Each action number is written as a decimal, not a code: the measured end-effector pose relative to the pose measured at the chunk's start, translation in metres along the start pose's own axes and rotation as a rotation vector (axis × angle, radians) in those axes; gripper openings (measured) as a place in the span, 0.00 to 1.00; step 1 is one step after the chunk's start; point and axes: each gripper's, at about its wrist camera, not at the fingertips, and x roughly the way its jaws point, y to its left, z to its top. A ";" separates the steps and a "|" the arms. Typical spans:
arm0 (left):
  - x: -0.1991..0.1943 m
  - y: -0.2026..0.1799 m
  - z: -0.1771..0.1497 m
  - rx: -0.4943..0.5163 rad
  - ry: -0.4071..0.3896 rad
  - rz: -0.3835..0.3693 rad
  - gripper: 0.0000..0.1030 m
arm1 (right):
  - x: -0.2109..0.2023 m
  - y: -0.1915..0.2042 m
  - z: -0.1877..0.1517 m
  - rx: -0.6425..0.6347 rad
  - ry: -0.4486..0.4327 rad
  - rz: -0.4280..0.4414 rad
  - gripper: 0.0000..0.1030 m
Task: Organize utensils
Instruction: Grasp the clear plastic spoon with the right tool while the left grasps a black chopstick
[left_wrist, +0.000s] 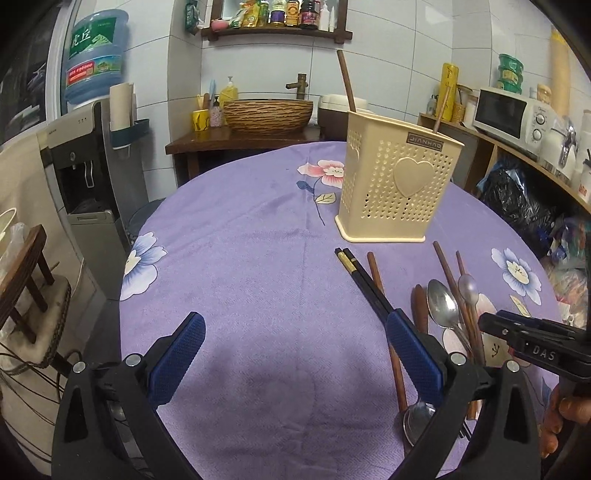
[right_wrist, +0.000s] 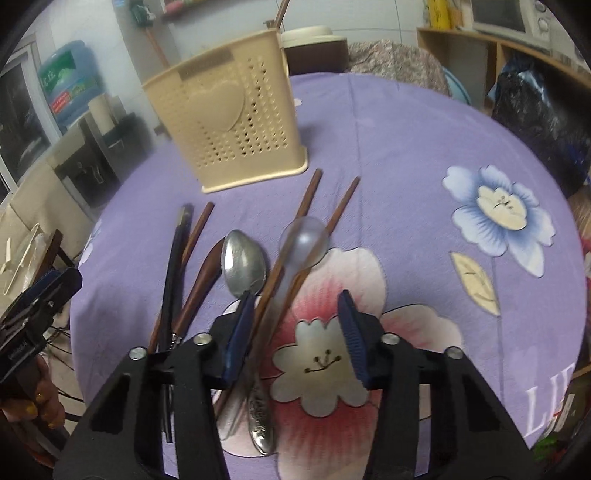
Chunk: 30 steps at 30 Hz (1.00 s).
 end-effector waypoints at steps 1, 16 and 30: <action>0.000 0.000 -0.002 0.005 0.000 -0.002 0.95 | 0.003 0.001 0.000 0.004 0.010 0.005 0.35; 0.004 -0.006 -0.013 0.022 0.037 -0.023 0.95 | -0.011 -0.027 0.003 0.093 0.018 0.098 0.03; 0.020 -0.018 -0.006 0.038 0.100 -0.062 0.89 | -0.015 -0.064 -0.005 0.125 -0.006 0.017 0.24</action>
